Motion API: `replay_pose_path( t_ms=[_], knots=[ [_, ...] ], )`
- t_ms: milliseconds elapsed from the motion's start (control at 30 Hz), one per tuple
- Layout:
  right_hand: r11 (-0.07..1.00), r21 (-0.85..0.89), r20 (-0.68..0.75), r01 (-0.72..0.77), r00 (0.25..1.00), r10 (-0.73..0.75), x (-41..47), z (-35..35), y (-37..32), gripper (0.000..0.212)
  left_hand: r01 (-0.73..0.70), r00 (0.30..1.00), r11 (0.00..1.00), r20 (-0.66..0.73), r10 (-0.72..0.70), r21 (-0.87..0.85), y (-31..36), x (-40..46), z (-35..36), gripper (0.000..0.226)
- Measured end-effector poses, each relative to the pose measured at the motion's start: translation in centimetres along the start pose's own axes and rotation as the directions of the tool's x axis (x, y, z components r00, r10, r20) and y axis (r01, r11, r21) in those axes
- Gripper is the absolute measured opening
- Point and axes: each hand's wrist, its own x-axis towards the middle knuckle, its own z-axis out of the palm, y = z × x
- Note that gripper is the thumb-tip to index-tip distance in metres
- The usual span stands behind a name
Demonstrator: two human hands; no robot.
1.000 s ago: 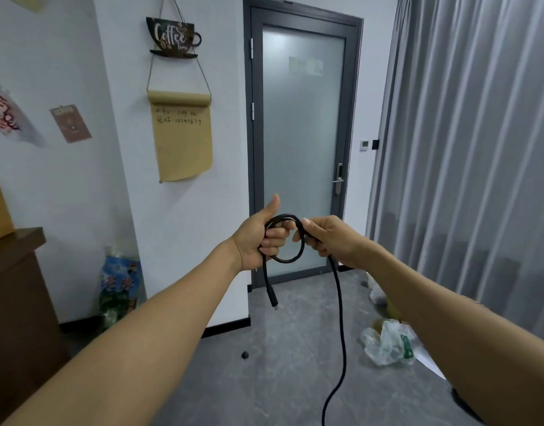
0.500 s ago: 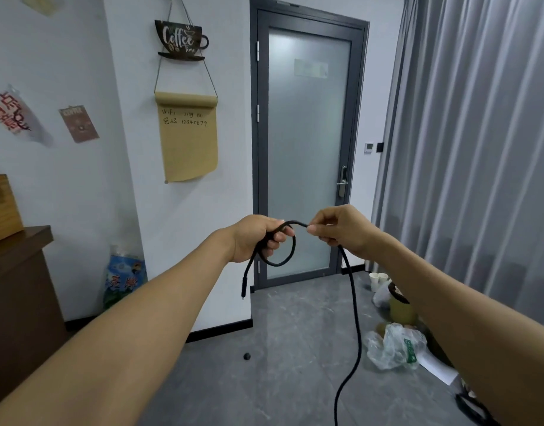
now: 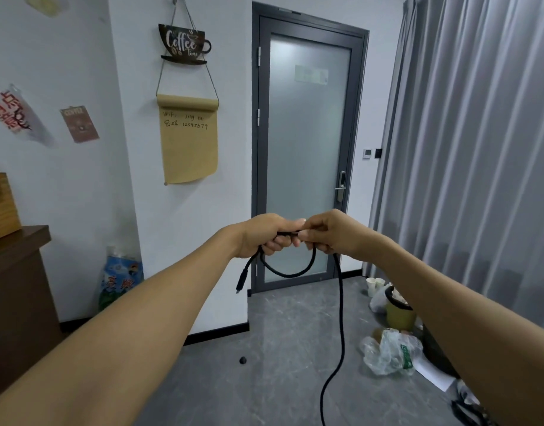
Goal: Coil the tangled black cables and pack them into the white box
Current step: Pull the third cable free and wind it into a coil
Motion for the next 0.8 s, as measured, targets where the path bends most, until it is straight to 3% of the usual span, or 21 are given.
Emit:
replay_pose_path(
  t_ms=[133, 300, 533, 667, 800],
  knots=[
    [0.986, 0.168, -0.161, 0.010, 0.987, 0.017, -0.2, -0.1, 1.4, 0.023, -0.179, 0.979, 0.949, -0.143, 0.145, -0.258, -1.9, -0.5, -0.3, 0.033],
    [0.925, 0.377, -0.220, 0.038, 0.974, 0.049, -0.2, 0.4, 2.1, 0.027, -0.198, 0.971, 0.878, -0.210, 0.115, -0.435, -3.0, -0.6, 0.5, 0.035],
    [0.989, 0.137, -0.494, 0.051, 0.869, 0.023, 0.0, 1.1, 2.4, 0.008, -0.115, 0.983, 0.892, -0.180, 0.038, -0.437, -3.2, -0.7, 1.1, 0.038],
    [0.980, 0.168, -0.568, 0.105, 0.823, 0.010, 0.3, 0.6, 2.9, 0.015, -0.100, 0.986, 0.873, -0.166, 0.023, -0.477, -3.2, -0.7, 1.3, 0.039],
    [0.976, 0.196, -0.564, 0.095, 0.825, 0.033, 0.6, 0.4, 3.3, 0.015, -0.083, 0.992, 0.843, -0.126, 0.018, -0.531, -3.3, -0.8, 1.3, 0.038]
  ],
)
